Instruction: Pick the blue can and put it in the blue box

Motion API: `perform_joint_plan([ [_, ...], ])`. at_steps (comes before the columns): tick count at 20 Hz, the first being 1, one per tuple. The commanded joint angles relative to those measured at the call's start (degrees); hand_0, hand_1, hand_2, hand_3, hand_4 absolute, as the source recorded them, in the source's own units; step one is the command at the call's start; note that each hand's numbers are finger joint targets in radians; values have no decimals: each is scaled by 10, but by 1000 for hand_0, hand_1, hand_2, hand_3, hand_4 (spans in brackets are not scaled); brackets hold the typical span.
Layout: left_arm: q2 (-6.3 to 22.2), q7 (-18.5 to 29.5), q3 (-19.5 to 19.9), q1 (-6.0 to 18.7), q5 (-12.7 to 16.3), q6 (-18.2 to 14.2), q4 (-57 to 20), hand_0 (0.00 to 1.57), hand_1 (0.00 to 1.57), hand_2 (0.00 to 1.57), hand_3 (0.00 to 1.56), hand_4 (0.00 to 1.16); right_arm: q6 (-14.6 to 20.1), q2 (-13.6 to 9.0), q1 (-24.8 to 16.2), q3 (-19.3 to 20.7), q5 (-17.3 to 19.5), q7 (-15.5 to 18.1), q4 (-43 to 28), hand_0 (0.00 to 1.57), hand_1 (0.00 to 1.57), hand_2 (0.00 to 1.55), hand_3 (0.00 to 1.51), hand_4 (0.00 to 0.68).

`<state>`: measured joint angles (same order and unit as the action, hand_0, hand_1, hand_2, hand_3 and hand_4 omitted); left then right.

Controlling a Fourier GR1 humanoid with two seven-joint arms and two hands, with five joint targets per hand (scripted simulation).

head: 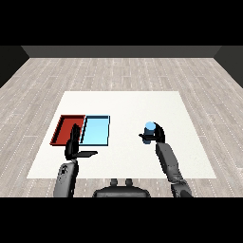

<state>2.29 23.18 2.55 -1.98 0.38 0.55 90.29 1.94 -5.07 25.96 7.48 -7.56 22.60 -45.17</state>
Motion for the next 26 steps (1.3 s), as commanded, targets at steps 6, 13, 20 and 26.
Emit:
perform_joint_plan([
  [6,-17,-11,-25,22,-19,-11,-17,0,0,0,0,0,20,11,-3,-35,29,1,-90,1459,1459,1480,1354,518],
  [13,-22,-3,-65,19,-2,1,-39,0,0,0,0,0,35,32,31,-39,29,-2,-105,1446,1446,1469,1369,539],
  [20,-23,-44,-94,51,-8,-35,-22,0,0,0,0,0,57,50,-40,-98,52,-68,-244,1444,1444,1468,1345,556],
  [26,-23,-45,-122,95,25,-70,-67,0,0,0,0,0,114,51,-24,-166,18,-40,-225,1443,1443,1462,1348,562],
])
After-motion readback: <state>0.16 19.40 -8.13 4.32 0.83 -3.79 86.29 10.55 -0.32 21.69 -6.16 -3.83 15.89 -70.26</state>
